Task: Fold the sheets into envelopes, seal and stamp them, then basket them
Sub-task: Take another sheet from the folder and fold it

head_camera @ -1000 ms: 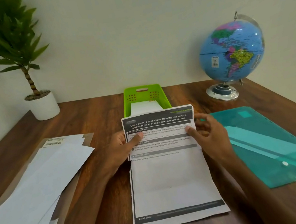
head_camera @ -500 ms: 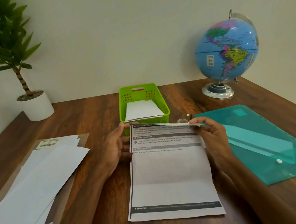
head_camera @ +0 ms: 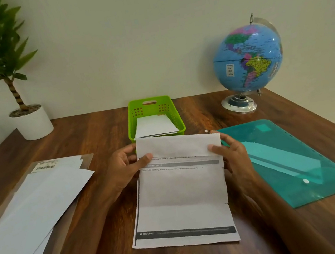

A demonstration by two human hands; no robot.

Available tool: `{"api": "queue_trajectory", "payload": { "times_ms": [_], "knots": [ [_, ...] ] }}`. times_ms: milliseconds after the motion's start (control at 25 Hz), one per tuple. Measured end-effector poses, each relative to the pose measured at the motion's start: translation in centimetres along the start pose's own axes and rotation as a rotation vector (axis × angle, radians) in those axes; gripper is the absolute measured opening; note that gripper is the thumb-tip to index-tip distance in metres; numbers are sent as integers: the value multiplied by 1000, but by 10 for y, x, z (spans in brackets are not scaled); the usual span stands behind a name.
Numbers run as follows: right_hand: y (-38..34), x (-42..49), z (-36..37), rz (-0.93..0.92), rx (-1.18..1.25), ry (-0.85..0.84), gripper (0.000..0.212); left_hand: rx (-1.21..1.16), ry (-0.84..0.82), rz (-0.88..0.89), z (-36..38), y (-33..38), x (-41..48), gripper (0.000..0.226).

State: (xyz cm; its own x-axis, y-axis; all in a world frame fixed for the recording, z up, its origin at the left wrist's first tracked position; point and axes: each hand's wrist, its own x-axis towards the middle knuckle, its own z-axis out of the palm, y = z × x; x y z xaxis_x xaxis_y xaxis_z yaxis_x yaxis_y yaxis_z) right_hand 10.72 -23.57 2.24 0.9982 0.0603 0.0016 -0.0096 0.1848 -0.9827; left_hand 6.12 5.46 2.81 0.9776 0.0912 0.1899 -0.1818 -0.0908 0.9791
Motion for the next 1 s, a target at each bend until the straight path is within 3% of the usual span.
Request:
{"api": "queue_trajectory", "payload": {
  "times_ms": [160, 400, 560, 680, 840, 1000],
  "knots": [
    [5, -6, 2, -23, -154, -71, 28, -8, 17, 53, -1, 1, 1, 30],
    [2, -9, 1, -66, -103, -39, 23, -8, 30, 22, 0, 3, 0, 33],
    [-3, -11, 1, -146, -136, 18, 19, 77, -53, -104, -1, 6, -4, 65],
    [-4, -11, 0, -257, -174, 49, 19, 82, -122, -237, 2, 8, -3, 59],
    [-5, -12, -2, -323, -162, 51, 20, 62, -224, -386, 2, 12, -5, 92],
    [-2, -8, -3, -370, -142, 10, 18, -48, -259, -427, -1, 16, -6, 94]
  ]
}}
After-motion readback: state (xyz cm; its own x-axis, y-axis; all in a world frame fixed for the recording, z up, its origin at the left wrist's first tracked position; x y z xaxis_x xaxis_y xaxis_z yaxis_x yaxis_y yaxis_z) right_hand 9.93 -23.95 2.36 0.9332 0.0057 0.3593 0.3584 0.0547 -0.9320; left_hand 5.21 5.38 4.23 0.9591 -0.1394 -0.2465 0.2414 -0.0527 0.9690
